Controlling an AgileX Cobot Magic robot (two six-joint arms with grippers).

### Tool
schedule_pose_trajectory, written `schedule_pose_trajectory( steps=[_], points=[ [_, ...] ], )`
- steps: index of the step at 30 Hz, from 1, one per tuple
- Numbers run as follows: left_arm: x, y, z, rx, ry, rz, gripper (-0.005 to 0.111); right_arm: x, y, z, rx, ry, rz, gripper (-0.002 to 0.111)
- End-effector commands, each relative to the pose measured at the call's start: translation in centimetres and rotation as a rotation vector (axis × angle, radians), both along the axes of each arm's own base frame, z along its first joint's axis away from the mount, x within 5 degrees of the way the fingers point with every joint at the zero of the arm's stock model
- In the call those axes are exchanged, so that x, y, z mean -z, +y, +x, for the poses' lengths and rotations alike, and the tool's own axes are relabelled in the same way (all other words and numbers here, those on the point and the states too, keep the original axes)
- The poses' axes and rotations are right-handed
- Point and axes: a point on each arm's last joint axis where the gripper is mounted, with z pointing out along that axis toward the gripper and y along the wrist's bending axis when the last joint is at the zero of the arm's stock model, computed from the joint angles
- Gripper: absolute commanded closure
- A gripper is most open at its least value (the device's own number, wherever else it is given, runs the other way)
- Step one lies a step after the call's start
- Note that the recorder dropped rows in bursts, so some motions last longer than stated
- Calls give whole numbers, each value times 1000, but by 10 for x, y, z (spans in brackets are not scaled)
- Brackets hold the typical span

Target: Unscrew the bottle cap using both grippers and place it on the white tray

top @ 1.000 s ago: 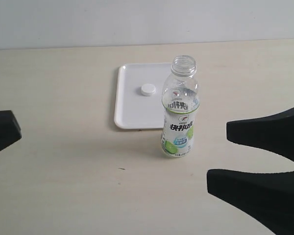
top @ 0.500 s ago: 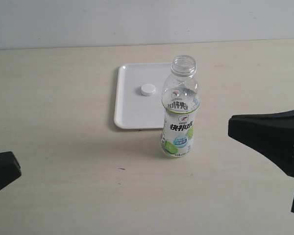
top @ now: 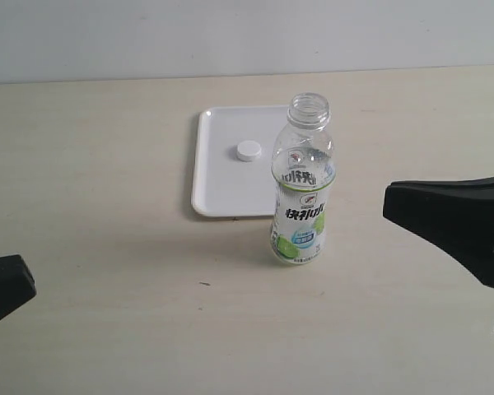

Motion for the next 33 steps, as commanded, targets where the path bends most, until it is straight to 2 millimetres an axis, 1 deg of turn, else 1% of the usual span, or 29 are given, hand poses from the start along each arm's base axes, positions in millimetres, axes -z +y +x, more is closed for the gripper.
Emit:
schedule_pose_trajectory(
  steps=[1, 6, 9, 14, 15, 17, 20, 23, 25, 28, 30, 31, 33],
  points=[
    [0, 1, 0, -11, -1, -8, 107, 0, 0, -1, 6, 3, 14, 108],
    [0, 1, 0, -11, -1, -8, 107, 0, 0, -1, 2, 8, 21, 108],
    [0, 1, 0, -11, -1, -8, 107, -1, -2, 1, 37, 10, 44, 108],
    [0, 1, 0, -11, -1, -8, 107, 1, -20, 15, 283, -5, -16, 108],
    [0, 1, 0, -11, -1, -8, 107, 0, -23, 15, 322, -19, -21, 108],
    [0, 1, 0, -11, -1, -8, 107, -4, -31, 9, 395, -88, -46, 108],
    [0, 1, 0, -11, -1, -8, 107, -4, -42, -9, 474, -234, -131, 108],
    [0, 1, 0, -11, -1, -8, 107, 2, -59, -27, 645, -319, -123, 108],
    [0, 1, 0, -11, -1, -8, 107, 10, -66, -38, 715, -350, -88, 108],
    [0, 1, 0, -11, -1, -8, 107, 25, -66, -51, 724, -423, -81, 108],
    [0, 1, 0, -11, -1, -8, 107, 38, -64, -55, 704, -454, -101, 108],
    [0, 1, 0, -11, -1, -8, 107, 43, -63, -54, 698, -442, -111, 108],
    [0, 1, 0, -11, -1, -8, 107, 43, -64, -54, 711, -438, -105, 108]
  ],
)
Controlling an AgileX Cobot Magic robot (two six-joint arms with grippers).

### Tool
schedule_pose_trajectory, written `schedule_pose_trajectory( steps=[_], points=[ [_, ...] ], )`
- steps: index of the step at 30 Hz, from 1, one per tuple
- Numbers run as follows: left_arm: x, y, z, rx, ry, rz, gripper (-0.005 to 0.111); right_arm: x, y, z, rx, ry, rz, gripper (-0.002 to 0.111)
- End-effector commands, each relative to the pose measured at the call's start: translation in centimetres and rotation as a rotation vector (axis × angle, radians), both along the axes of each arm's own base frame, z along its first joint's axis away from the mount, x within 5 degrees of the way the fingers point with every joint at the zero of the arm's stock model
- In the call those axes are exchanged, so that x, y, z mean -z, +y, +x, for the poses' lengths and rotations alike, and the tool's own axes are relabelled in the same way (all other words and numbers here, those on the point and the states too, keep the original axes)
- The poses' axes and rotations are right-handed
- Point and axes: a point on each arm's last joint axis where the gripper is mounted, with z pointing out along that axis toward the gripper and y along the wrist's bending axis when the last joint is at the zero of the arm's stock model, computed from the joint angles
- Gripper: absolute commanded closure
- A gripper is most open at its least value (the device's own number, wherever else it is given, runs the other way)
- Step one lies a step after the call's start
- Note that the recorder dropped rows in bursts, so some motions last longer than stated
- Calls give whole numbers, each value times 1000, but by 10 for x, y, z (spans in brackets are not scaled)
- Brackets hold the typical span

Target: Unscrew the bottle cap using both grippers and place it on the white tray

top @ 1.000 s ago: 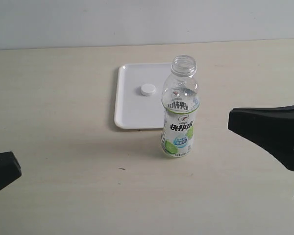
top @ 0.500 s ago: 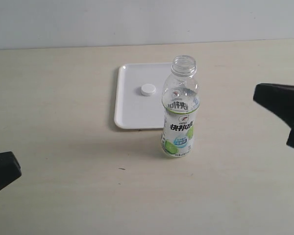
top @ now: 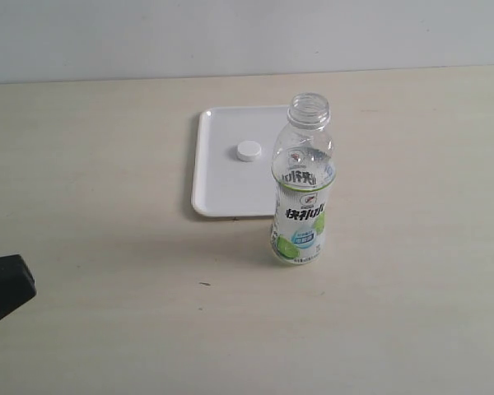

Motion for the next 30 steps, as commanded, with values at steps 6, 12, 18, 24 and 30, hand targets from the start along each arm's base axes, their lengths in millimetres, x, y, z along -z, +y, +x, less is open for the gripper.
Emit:
schedule_pose_trajectory(
  steps=[6, 12, 18, 24, 30],
  points=[
    [0, 1, 0, -11, -1, -7, 107, 8, 1, -1, 2, 0, -15, 108],
    [0, 1, 0, -11, -1, -7, 107, 8, 1, -1, -1, 0, -30, 108],
    [0, 1, 0, -11, -1, -7, 107, 8, 3, -1, -27, -1, -4, 108],
    [0, 1, 0, -11, -1, -7, 107, 5, 3, -2, -18, -40, -32, 108],
    [0, 1, 0, -11, -1, -7, 107, 0, -3, -2, 44, -93, -17, 108]
  ],
)
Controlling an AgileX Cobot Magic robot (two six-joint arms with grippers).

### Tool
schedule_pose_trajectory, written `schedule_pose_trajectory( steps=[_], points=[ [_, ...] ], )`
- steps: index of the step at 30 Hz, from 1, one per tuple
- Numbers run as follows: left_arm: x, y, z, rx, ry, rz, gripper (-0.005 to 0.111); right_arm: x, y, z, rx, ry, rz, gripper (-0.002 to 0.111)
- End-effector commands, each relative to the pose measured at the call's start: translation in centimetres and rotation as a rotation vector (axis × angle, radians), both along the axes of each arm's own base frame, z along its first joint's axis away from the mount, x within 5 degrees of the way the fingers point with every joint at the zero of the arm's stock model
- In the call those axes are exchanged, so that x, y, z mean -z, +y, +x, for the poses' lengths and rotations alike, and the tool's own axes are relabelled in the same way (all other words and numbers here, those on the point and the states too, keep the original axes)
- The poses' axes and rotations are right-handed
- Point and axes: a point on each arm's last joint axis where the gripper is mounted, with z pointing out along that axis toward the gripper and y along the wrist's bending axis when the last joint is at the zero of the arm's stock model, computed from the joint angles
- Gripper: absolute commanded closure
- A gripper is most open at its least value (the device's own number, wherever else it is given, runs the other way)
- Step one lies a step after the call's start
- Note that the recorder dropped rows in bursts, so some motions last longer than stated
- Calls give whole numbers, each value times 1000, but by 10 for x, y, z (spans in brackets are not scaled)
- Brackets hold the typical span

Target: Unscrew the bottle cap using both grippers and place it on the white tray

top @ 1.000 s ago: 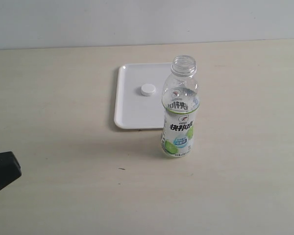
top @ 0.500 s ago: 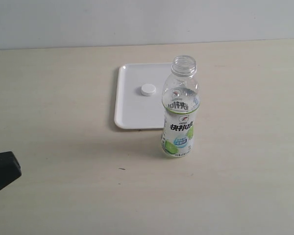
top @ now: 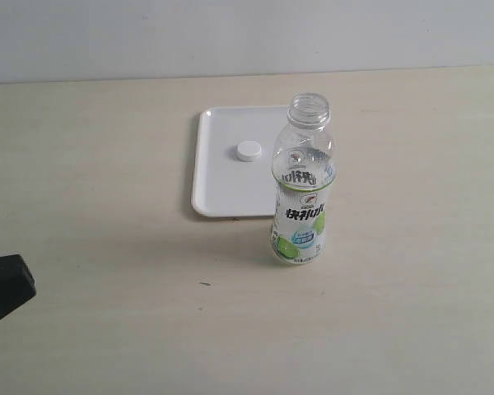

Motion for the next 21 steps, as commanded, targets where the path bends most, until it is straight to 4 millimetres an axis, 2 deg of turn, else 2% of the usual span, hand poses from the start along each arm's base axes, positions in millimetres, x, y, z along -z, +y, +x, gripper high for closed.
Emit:
schedule_pose_trajectory(
  steps=[1, 5, 10, 21],
  points=[
    [0, 1, 0, -11, -1, -7, 107, -1, -5, 0, 62, -24, -12, 108],
    [0, 1, 0, -11, -1, -7, 107, 0, -6, 0, 72, -15, -26, 108],
    [0, 1, 0, -11, -1, -7, 107, 11, -8, 1, 96, 105, -40, 108],
    [0, 1, 0, -11, -1, -7, 107, 15, -8, 1, 95, 145, -45, 108]
  ],
)
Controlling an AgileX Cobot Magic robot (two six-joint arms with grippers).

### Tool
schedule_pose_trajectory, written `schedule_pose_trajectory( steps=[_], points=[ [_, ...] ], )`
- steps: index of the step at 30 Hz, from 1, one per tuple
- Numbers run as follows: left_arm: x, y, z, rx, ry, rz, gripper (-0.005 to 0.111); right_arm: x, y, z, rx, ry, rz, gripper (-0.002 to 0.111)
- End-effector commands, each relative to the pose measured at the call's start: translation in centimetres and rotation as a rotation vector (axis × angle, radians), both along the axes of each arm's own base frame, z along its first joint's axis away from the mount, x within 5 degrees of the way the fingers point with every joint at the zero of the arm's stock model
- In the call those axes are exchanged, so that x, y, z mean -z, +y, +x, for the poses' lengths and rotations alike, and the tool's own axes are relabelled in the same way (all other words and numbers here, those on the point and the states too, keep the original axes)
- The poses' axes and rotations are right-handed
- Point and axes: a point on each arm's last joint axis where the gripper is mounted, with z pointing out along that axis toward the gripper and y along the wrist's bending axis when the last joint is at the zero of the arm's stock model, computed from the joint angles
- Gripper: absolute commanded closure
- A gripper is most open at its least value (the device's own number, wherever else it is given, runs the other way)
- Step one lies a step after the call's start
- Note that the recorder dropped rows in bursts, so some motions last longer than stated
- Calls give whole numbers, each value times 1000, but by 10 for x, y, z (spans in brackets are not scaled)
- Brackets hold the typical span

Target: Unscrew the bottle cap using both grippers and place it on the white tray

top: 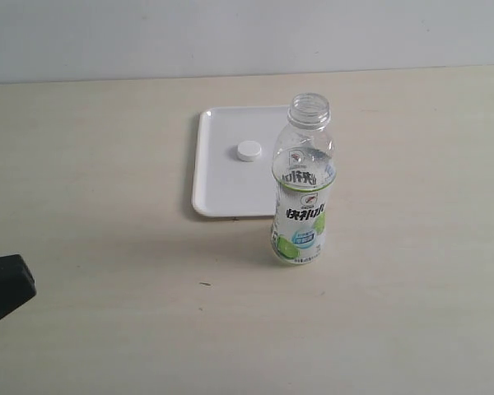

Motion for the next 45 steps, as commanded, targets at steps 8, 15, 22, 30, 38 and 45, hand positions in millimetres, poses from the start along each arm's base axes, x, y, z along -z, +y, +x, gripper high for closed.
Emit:
schedule_pose_trajectory(
  steps=[8, 15, 22, 30, 38, 45],
  points=[
    [0, 1, 0, -11, -1, -7, 107, 2, 0, 0, 7, 12, -3, 108],
    [0, 1, 0, -11, -1, -7, 107, 2, 0, 0, 7, 12, -3, 108],
    [4, 29, -8, -282, -235, -7, 107, 2, 0, 0, 7, 12, -3, 108],
    [32, 59, 4, -725, -198, 1, 107, 2, 0, 0, 7, 11, -3, 108],
    [32, 59, 5, -736, -254, 66, 107, 2, 0, 0, 7, 11, -3, 108],
    [32, 53, 2, -662, -230, 14, 107, 2, 0, 0, 7, 11, -3, 108]
  ],
)
